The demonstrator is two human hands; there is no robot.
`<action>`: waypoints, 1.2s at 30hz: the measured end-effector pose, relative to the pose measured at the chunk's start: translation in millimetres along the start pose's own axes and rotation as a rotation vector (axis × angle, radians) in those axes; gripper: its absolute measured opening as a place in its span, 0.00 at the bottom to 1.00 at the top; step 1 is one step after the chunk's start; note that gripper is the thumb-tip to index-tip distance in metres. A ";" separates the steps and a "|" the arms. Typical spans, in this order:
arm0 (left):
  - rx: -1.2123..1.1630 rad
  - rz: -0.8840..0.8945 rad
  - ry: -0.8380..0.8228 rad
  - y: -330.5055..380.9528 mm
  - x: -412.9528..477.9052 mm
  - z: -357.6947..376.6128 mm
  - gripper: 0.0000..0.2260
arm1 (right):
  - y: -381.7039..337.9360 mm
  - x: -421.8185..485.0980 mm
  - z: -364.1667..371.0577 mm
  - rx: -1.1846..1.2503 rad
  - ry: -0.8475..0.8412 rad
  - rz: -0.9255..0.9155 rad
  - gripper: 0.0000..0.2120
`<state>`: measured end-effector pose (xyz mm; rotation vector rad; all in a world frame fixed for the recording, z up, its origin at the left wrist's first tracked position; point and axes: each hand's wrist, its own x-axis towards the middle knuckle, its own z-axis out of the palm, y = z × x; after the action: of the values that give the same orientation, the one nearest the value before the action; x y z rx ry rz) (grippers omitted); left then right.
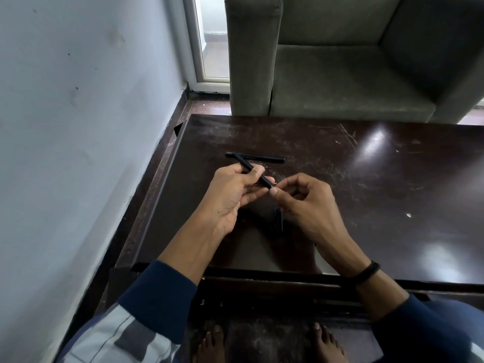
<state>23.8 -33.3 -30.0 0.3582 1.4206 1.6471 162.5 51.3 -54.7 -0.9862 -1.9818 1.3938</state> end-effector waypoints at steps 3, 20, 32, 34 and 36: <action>-0.003 0.000 0.002 0.3 0.0 0.0 0.08 | 0.5 0.4 -0.3 0.000 -0.008 0.005 0.04; -0.016 0.014 0.010 -3.7 1.9 2.4 0.07 | -2.1 -0.7 0.2 -0.010 0.043 -0.003 0.05; -0.018 0.017 0.019 -2.3 3.3 0.6 0.08 | -2.3 0.2 0.3 -0.014 0.055 -0.015 0.02; -0.018 0.016 0.019 -2.7 3.6 0.6 0.08 | -2.6 0.1 -0.9 -0.023 0.050 -0.018 0.04; -0.017 0.018 0.020 -2.5 4.2 0.1 0.08 | -2.7 -0.7 -0.6 -0.010 0.041 -0.014 0.06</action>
<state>22.6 -30.2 -33.6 0.3463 1.4216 1.6801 162.7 50.5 -52.0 -0.9959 -1.9644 1.3465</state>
